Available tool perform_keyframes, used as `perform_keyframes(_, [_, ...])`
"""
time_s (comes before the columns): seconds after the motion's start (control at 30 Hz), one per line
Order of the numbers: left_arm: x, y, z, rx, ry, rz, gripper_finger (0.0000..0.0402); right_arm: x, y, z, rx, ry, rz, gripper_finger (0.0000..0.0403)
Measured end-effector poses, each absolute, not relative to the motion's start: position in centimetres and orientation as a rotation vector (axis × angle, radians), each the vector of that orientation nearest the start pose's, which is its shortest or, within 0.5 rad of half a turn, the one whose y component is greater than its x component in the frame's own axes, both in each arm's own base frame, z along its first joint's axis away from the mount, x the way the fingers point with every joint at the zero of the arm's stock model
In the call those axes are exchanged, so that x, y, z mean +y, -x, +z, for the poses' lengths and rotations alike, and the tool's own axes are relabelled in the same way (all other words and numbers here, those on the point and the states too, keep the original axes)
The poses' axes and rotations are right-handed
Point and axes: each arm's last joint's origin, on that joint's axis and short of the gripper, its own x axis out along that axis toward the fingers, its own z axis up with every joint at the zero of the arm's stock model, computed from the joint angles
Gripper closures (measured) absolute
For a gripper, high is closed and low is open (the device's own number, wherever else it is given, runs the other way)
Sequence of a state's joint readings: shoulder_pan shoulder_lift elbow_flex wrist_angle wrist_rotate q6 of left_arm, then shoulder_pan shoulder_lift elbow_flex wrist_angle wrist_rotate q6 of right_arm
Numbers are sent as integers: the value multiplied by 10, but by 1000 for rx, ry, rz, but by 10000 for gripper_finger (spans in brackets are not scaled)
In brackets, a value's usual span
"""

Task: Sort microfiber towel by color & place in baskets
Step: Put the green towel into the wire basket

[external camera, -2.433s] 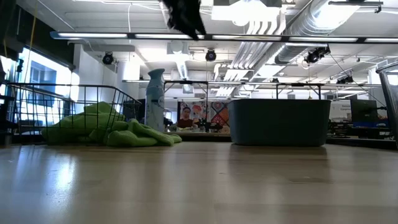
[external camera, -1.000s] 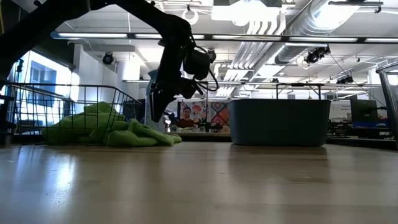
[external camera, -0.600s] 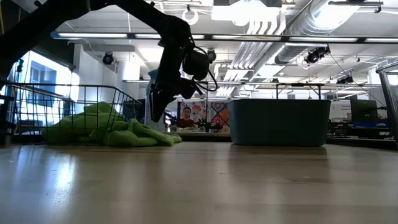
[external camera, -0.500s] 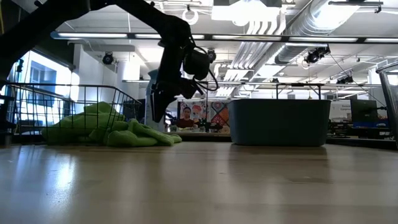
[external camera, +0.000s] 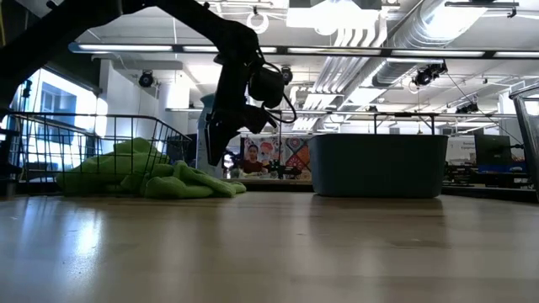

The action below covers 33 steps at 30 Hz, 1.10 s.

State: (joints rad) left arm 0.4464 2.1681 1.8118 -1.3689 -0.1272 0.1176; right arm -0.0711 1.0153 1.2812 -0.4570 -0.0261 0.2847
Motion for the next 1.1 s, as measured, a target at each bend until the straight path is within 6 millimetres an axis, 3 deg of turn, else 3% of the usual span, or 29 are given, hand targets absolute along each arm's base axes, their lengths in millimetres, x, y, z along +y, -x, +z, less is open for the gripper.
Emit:
perform_keyframes(0.5, [178, -363, 197, 1738, 196, 321, 138, -13, -196, 430, 200, -300, -75, 183])
perform_keyframes(0.8, [180, -366, 173, 1811, 228, 304, 138, -13, -195, 430, 206, -300, -76, 183])
perform_keyframes(1.1, [191, -362, 171, 1813, 236, 341, 138, -13, -195, 428, 219, -301, -77, 183])
